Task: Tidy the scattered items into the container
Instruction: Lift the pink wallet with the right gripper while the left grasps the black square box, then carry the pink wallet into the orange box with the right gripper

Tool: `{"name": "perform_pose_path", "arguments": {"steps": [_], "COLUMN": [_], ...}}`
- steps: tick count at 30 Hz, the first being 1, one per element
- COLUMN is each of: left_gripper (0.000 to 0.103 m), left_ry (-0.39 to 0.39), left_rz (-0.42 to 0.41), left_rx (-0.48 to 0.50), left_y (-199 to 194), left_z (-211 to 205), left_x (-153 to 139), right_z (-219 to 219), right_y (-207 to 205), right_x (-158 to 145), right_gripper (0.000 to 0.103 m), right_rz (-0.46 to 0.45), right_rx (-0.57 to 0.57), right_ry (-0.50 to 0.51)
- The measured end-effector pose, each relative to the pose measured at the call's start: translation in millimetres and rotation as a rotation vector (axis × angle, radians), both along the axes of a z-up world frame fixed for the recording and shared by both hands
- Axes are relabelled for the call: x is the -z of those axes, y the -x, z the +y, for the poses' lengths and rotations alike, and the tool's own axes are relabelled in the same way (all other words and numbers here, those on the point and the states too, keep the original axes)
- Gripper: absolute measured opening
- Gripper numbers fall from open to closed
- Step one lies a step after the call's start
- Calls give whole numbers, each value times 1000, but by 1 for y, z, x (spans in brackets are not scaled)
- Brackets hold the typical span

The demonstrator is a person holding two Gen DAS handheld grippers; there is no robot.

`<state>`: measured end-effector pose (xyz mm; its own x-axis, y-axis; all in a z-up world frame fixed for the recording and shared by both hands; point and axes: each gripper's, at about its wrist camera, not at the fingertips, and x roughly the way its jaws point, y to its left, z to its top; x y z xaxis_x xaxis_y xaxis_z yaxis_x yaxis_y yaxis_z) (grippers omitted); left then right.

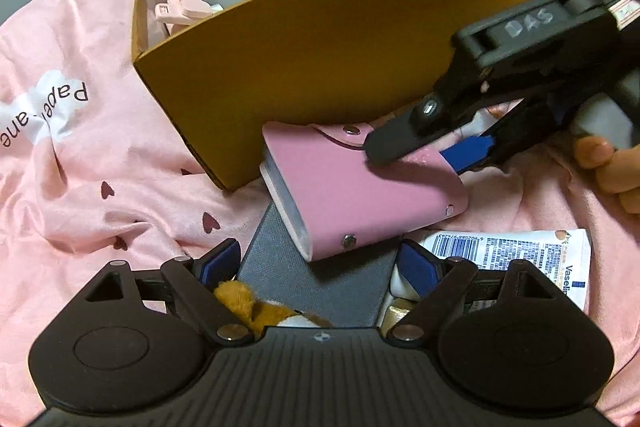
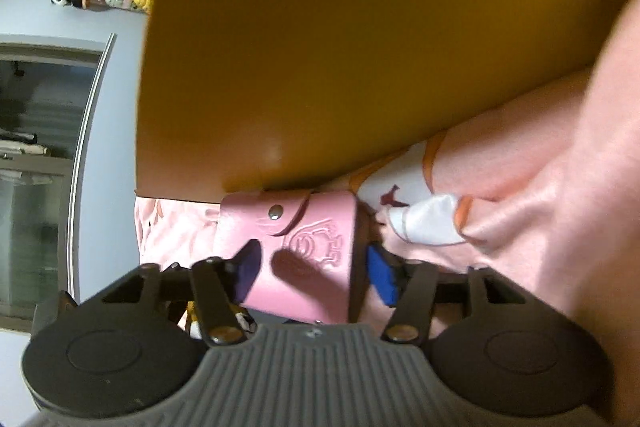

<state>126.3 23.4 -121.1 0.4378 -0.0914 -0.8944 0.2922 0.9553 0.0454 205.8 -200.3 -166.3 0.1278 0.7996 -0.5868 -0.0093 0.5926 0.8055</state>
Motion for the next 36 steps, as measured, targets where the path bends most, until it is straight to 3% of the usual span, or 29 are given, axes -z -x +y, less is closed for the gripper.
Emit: {"name": "perform_pose_path", "arguments": {"steps": [4,7,9,11,13,17,22,28,30,36], "left_gripper": [101,101,100,100,100,100,96,94,94,94], "left_ry": [7,-10,-14,-22,-26,-41,-48,-44,-28,37], "left_rz": [-6,-18,-11,-1,5,11,-4,-43,-57,-82], "left_rx": [-8,-3,8,29,50,43,32,-3,-28,-100], "left_y": [3,9,11,15,19,21,14,25,28,25], "left_z": [1,-1,1,3,4,5,1,-11,-10,2], "left_x": [4,2,0,-3,-6,-6,-6,-9,-14,-29], "right_z": [8,7,2,-6,-14,-23,-47,-70,-42,-50], "right_y": [-3,-5,-3,-1,1,9,12,31,36,45], "right_x": [6,6,3,-1,-5,-23,-50,-76,-80,-85], "right_gripper": [74,72,64,44,35,24,19,18,18,18], "right_rz": [-9,3,4,19,30,-2,-74,-166,-181,-209], "right_rx": [-32,-25,-17,6,21,28,75,115,126,142], "right_ry": [5,-9,-20,-49,-91,-138,-145,-75,-62,-56]}}
